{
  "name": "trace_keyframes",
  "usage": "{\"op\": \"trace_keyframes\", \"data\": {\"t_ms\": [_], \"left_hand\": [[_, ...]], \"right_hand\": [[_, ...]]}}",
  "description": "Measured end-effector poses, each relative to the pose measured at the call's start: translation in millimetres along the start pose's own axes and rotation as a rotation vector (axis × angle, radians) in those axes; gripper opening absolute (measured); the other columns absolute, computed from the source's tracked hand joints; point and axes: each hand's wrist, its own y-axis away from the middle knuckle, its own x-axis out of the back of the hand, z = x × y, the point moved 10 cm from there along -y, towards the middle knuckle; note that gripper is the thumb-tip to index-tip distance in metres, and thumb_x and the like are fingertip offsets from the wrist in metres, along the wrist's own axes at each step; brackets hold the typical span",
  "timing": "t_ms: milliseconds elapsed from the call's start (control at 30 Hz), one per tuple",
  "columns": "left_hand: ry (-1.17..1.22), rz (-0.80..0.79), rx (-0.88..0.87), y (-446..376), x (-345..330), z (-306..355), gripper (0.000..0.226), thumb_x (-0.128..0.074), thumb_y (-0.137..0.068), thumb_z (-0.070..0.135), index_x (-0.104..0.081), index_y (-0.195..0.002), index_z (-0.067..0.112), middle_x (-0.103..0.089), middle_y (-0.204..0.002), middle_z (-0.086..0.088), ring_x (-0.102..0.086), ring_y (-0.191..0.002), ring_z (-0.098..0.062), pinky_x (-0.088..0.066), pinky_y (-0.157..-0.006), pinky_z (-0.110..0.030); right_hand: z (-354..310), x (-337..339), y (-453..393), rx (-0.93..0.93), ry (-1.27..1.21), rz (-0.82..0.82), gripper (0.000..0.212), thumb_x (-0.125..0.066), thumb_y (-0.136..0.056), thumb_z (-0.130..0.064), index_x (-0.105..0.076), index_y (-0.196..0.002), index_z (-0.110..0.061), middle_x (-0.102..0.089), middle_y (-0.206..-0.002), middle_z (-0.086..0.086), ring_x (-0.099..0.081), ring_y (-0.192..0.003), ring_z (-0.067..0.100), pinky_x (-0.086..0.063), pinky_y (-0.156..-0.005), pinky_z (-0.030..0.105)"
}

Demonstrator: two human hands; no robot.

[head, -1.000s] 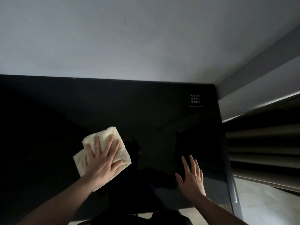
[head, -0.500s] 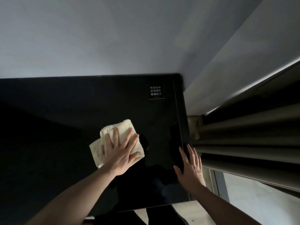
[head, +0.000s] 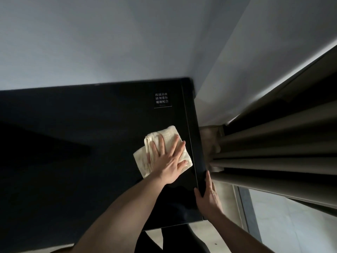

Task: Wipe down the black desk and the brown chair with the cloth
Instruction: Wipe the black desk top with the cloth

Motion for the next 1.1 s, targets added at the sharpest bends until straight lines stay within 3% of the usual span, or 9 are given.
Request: {"op": "trace_keyframes", "data": {"t_ms": [100,200,300,467,600,667,833,1000,1100], "left_hand": [[0.113,-0.032,-0.054,5.6,10.7,1.4,0.078,-0.021,-0.105,0.070,0.014,-0.166,0.036,0.029,-0.171,0.012,0.035,-0.150,-0.048,0.018,-0.119,-0.072],[0.294,0.048,-0.130,24.5,38.0,-22.2,0.079,-0.031,-0.106,0.063,0.009,-0.168,0.033,0.020,-0.174,0.011,0.018,-0.161,-0.033,0.001,-0.128,-0.063],[0.328,0.101,-0.004,60.1,45.2,-87.1,0.081,-0.039,-0.107,0.058,0.007,-0.168,0.031,0.021,-0.174,0.008,0.013,-0.162,-0.027,-0.007,-0.132,-0.051],[0.226,0.008,0.326,140.8,20.3,-214.0,0.095,-0.058,-0.102,0.055,0.002,-0.169,0.025,0.022,-0.174,-0.003,0.005,-0.162,-0.036,-0.013,-0.132,-0.051],[0.172,-0.126,0.407,187.8,3.8,-284.5,0.102,-0.062,-0.098,0.059,0.003,-0.169,0.027,0.023,-0.174,-0.003,0.008,-0.161,-0.039,-0.019,-0.128,-0.059],[0.154,-0.171,0.398,200.7,0.9,-307.1,0.104,-0.063,-0.097,0.060,0.005,-0.169,0.028,0.025,-0.173,-0.002,0.011,-0.161,-0.039,-0.019,-0.127,-0.062],[0.112,-0.263,0.329,215.3,-3.8,-341.1,0.114,-0.069,-0.093,0.060,0.014,-0.167,0.033,0.034,-0.170,0.001,0.021,-0.159,-0.038,-0.018,-0.123,-0.070],[0.235,-0.278,0.538,232.0,1.2,-377.1,0.126,-0.077,-0.087,0.060,0.017,-0.166,0.032,0.035,-0.169,-0.001,0.019,-0.158,-0.045,-0.019,-0.123,-0.072],[0.232,-0.290,0.617,241.5,3.6,-396.7,0.132,-0.081,-0.084,0.057,0.021,-0.164,0.033,0.038,-0.168,-0.001,0.019,-0.157,-0.046,-0.021,-0.122,-0.073]], "right_hand": [[-19.1,5.6,-5.7,0.004,0.014,-0.036,0.093,-0.062,-0.099,-0.025,-0.001,-0.168,-0.036,-0.022,-0.171,0.002,-0.049,-0.142,0.032,-0.052,-0.101,0.043],[-64.7,21.3,-11.9,0.098,0.033,0.028,0.092,-0.063,-0.098,-0.025,-0.005,-0.169,-0.033,-0.011,-0.175,0.003,-0.021,-0.159,0.031,-0.034,-0.123,0.050],[-122.7,22.6,-16.0,0.202,0.111,0.070,0.099,-0.070,-0.095,-0.041,-0.004,-0.169,-0.032,-0.002,-0.176,0.005,-0.003,-0.162,0.029,-0.019,-0.130,0.050],[-200.3,-33.7,-22.9,0.215,0.257,-0.025,0.118,-0.062,-0.086,-0.076,0.017,-0.165,-0.038,0.026,-0.172,-0.001,0.025,-0.158,0.032,0.003,-0.128,0.057],[-205.8,-83.9,-25.3,0.154,0.356,-0.072,0.113,-0.052,-0.090,-0.079,0.029,-0.159,-0.043,0.045,-0.165,0.003,0.049,-0.145,0.039,0.018,-0.119,0.071],[-197.7,-84.7,-22.5,0.148,0.401,-0.056,0.108,-0.045,-0.091,-0.081,0.029,-0.159,-0.043,0.045,-0.165,0.002,0.049,-0.145,0.037,0.022,-0.115,0.071],[-185.9,-72.4,-12.7,0.161,0.506,-0.046,0.104,-0.053,-0.095,-0.068,0.021,-0.162,-0.042,0.038,-0.168,-0.001,0.040,-0.152,0.035,0.008,-0.123,0.071],[-165.0,-52.1,-8.0,0.114,0.602,-0.025,0.104,-0.054,-0.093,-0.072,0.018,-0.163,-0.045,0.030,-0.170,0.002,0.018,-0.158,0.039,-0.015,-0.123,0.070],[-163.5,-36.8,-16.5,0.100,0.590,-0.036,0.107,-0.058,-0.091,-0.072,0.018,-0.162,-0.047,0.033,-0.168,0.002,0.018,-0.158,0.040,-0.017,-0.122,0.071]]}}
